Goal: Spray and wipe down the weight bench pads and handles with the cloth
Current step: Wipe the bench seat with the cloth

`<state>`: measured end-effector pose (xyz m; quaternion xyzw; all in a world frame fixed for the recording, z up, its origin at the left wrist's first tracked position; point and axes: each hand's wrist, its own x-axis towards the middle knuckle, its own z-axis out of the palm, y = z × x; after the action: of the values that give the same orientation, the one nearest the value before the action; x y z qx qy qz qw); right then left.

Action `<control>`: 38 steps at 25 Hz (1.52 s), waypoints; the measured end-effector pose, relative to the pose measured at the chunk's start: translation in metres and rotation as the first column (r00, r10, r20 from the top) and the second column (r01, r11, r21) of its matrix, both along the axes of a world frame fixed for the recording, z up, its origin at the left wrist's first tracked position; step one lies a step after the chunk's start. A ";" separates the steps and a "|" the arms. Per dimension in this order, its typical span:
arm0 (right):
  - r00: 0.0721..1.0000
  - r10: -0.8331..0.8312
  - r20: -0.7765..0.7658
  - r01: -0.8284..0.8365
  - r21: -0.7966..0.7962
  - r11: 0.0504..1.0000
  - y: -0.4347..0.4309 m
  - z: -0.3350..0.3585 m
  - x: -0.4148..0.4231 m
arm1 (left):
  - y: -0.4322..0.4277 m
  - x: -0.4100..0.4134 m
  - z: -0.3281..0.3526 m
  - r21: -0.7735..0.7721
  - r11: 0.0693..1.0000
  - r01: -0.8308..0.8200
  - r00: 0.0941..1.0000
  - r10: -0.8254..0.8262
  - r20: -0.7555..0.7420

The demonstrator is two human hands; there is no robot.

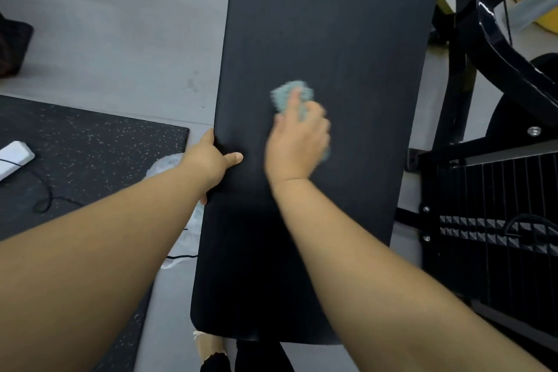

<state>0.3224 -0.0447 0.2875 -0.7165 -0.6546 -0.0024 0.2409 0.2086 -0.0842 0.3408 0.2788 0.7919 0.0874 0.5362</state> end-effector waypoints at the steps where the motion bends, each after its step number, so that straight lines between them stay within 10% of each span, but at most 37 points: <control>1: 0.973 0.220 0.067 -0.219 -0.032 0.975 -0.008 0.000 -0.022 | 0.000 0.000 -0.002 0.014 1.000 0.025 0.999 -0.025 -0.026; 4: 0.651 0.733 0.199 -0.738 -0.061 0.672 -0.001 0.002 -0.018 | 0.001 0.000 -0.005 0.023 0.997 0.069 0.995 -0.068 -0.073; 6: 0.649 0.703 0.290 -0.738 0.017 0.674 0.025 0.003 0.025 | 0.000 -0.002 -0.003 0.007 0.999 0.034 0.999 -0.034 -0.021; 9: 0.968 0.192 0.160 -0.201 0.043 0.979 0.052 0.015 0.112 | -0.001 -0.003 -0.002 0.027 0.998 0.057 0.998 -0.056 -0.020; 13: 0.928 -0.370 0.048 0.373 -0.124 0.919 0.051 0.016 0.086 | 0.000 -0.007 -0.011 0.077 0.997 0.005 0.997 -0.011 0.076; 17: 0.990 0.068 0.127 -0.070 0.012 0.997 0.032 0.009 -0.014 | -0.002 -0.009 -0.011 0.084 0.996 0.013 0.995 -0.021 0.094; 22: 0.707 0.615 0.348 -0.653 -0.010 0.757 0.046 0.016 0.036 | 0.016 -0.014 0.010 0.047 0.996 0.072 0.997 -0.074 0.027; 26: 0.973 0.184 0.137 -0.184 -0.014 0.983 0.076 0.030 0.137 | 0.077 -0.013 0.031 0.234 0.972 0.040 0.996 -0.019 -0.089; 30: 0.943 -0.329 -0.044 0.320 -0.142 0.937 0.089 0.030 0.097 | 0.124 0.015 0.033 0.149 0.978 0.144 0.981 -0.122 -0.152; 33: 0.995 0.089 0.046 -0.088 -0.029 0.996 0.076 0.025 0.031 | 0.122 0.021 0.022 -0.026 0.963 0.269 0.943 -0.269 -0.196; 36: 0.753 0.594 0.284 -0.616 -0.013 0.788 0.086 0.023 0.052 | 0.123 0.018 0.017 -0.081 0.952 0.295 0.929 -0.305 -0.209; 38: 0.718 0.602 0.348 -0.636 -0.023 0.771 0.110 0.027 0.103 | 0.124 0.018 0.016 -0.085 0.953 0.290 0.932 -0.302 -0.203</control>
<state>0.4250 0.0656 0.3150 -0.4320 -0.8865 -0.0757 0.1477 0.2264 0.0401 0.3570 0.3883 0.7959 -0.0458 0.4622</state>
